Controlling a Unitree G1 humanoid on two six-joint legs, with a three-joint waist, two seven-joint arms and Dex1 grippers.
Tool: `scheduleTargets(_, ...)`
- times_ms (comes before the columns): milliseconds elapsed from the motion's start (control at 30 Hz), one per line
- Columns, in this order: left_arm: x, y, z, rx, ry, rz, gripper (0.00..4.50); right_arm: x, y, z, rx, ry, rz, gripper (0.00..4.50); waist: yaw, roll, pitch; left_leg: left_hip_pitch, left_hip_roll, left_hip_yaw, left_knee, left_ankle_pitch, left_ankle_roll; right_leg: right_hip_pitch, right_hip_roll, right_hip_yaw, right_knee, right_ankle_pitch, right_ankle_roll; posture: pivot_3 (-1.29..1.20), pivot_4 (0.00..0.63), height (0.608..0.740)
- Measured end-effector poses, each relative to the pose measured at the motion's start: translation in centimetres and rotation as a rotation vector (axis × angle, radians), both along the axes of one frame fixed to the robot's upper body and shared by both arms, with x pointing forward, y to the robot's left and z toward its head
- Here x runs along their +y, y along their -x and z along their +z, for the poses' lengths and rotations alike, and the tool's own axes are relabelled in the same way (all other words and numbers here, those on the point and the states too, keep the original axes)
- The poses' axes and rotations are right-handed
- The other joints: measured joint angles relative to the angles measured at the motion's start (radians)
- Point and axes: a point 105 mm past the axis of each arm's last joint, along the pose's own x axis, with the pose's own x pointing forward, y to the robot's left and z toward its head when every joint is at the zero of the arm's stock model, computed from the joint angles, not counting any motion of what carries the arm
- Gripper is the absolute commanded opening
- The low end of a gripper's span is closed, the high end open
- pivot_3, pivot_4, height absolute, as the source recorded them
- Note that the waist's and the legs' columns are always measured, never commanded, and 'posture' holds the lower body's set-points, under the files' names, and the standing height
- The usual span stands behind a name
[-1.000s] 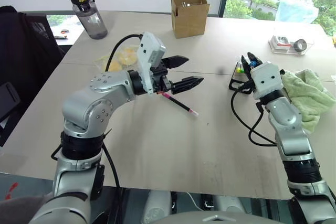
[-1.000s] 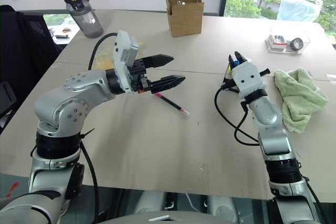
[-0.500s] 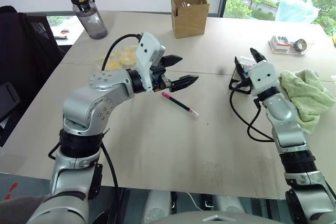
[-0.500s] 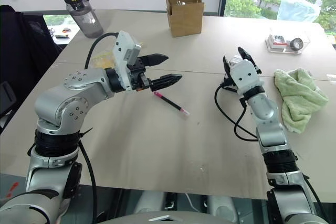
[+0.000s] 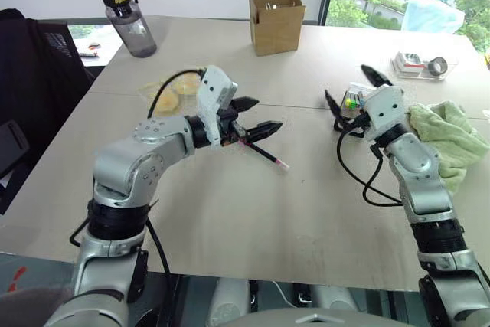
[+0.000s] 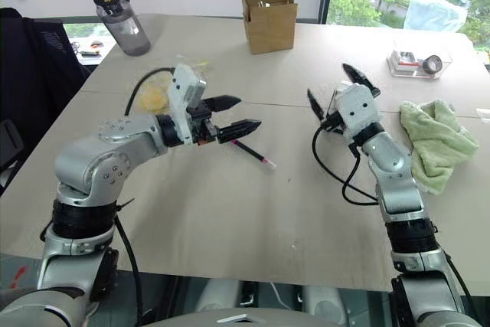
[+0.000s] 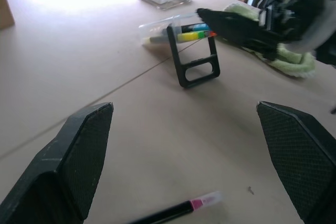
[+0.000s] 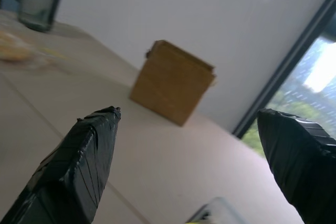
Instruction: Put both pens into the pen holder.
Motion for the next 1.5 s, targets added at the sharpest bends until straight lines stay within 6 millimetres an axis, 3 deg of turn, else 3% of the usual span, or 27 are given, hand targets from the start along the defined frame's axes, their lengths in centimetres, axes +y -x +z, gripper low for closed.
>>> scheduleTargets(133,0.6,-1.1,-1.4,0.053,0.044,0.160,4.50,1.5,2.0,-2.1,0.248,-0.074,0.180,4.44,0.008,0.000,0.000,0.000,0.000,-0.001,0.000,0.000,0.000,0.000,-0.001,-0.001,0.000,0.000,0.000,0.00,0.150,0.739)
scheduleTargets(333,0.1,-1.6,-3.8,0.133,0.035,0.315,4.50,0.8,3.5,-3.9,0.382,-0.057,0.228,4.44,0.016,0.000,0.000,0.000,-0.001,-0.001,0.000,0.000,0.001,0.001,-0.001,-0.001,0.001,0.000,0.000,0.00,0.150,0.739)
scheduleTargets(400,-1.0,-1.7,-5.5,0.185,-0.016,0.368,4.50,0.0,4.9,-4.2,0.438,-0.057,0.266,4.44,0.025,0.000,0.000,0.000,-0.001,-0.001,0.000,0.000,0.001,0.001,0.000,-0.001,0.001,0.000,0.000,0.00,0.150,0.739)
scheduleTargets(600,-1.0,-1.6,-7.7,0.262,-0.131,0.480,4.50,-2.9,6.6,-4.7,0.526,0.004,0.252,4.44,0.023,0.000,0.000,0.000,-0.001,-0.001,0.000,0.000,0.001,0.001,0.000,0.000,0.001,0.000,0.000,0.00,0.150,0.739)
scheduleTargets(867,-2.0,-1.3,-8.0,0.278,-0.183,0.535,4.50,-2.9,7.5,-4.6,0.554,0.005,0.252,4.44,0.025,0.000,0.000,0.001,-0.001,-0.001,0.001,0.000,0.001,0.002,0.000,0.000,0.001,0.000,0.000,0.00,0.150,0.739)
scheduleTargets(1267,-2.5,-1.1,-8.6,0.322,-0.239,0.592,4.50,-3.0,7.3,-4.6,0.561,0.022,0.246,4.44,0.025,0.000,0.000,0.001,-0.001,-0.001,0.001,0.000,0.001,0.002,0.001,0.000,0.001,0.000,0.000,0.00,0.150,0.739)
scheduleTargets(1367,-2.5,-1.3,-8.6,0.326,-0.247,0.607,3.65,-3.0,7.2,-4.6,0.560,0.025,0.246,4.50,0.025,0.000,0.000,0.001,-0.001,-0.002,0.001,0.000,0.001,0.002,0.001,0.000,0.001,0.000,0.000,0.00,0.150,0.739)
scheduleTargets(1500,-2.2,-1.7,-8.5,0.330,-0.248,0.635,1.82,-3.0,7.2,-4.6,0.552,0.035,0.245,4.50,0.025,0.000,-0.001,0.002,-0.001,-0.002,0.001,0.000,0.001,0.002,0.001,0.000,0.001,0.000,0.000,0.00,0.150,0.739)
